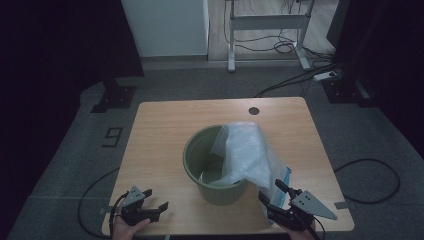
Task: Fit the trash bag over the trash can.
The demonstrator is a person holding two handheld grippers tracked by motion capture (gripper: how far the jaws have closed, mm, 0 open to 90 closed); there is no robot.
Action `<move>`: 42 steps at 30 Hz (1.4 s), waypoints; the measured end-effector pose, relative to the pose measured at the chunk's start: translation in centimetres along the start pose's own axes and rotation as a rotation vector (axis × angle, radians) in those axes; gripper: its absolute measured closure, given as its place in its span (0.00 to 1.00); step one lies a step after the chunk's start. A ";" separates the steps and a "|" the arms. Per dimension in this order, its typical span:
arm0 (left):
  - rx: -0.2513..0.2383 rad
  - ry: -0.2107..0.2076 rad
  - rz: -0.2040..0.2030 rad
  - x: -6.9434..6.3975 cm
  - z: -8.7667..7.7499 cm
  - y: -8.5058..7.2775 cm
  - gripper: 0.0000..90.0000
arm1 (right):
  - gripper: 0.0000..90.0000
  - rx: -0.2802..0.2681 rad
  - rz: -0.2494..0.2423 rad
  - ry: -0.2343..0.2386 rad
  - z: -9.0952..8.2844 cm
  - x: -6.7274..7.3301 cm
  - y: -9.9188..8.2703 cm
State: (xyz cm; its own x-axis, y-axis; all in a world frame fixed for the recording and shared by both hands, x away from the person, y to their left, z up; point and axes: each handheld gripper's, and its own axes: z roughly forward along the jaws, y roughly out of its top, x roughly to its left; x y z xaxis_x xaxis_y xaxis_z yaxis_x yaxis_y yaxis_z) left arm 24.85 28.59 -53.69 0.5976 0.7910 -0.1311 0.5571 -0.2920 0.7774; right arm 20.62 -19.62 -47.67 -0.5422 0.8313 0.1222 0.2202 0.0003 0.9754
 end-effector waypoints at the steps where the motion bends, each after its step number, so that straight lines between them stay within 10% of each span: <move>1: 0.000 0.001 -0.001 0.0 0.0 0.0 0.15 | 0.31 0.007 0.003 -0.005 0.2 -0.2 -0.2; 11: -0.023 0.005 -0.010 -0.1 -0.3 0.3 0.15 | 0.37 0.064 0.032 -0.071 0.9 -1.5 -2.2; 21: -0.080 0.015 -0.005 -1.0 -1.1 1.4 0.16 | 0.89 0.118 0.053 -0.112 0.6 -2.7 -3.0; 31: -0.163 0.039 -0.034 -2.6 -3.1 4.1 0.21 | 0.98 0.011 0.075 -0.135 0.3 -4.2 0.8; 42: -0.321 0.074 -0.034 -5.1 -5.8 7.7 0.20 | 0.98 -0.074 0.020 -0.079 0.4 -2.7 5.3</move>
State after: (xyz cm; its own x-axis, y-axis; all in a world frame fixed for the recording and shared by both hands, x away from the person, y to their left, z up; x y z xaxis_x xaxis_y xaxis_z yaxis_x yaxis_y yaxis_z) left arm 22.73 25.45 -43.47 0.5313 0.8380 -0.1243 0.3588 -0.0897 0.9291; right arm 23.55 -21.70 -42.94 -0.4718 0.8721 0.1297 0.1678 -0.0556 0.9842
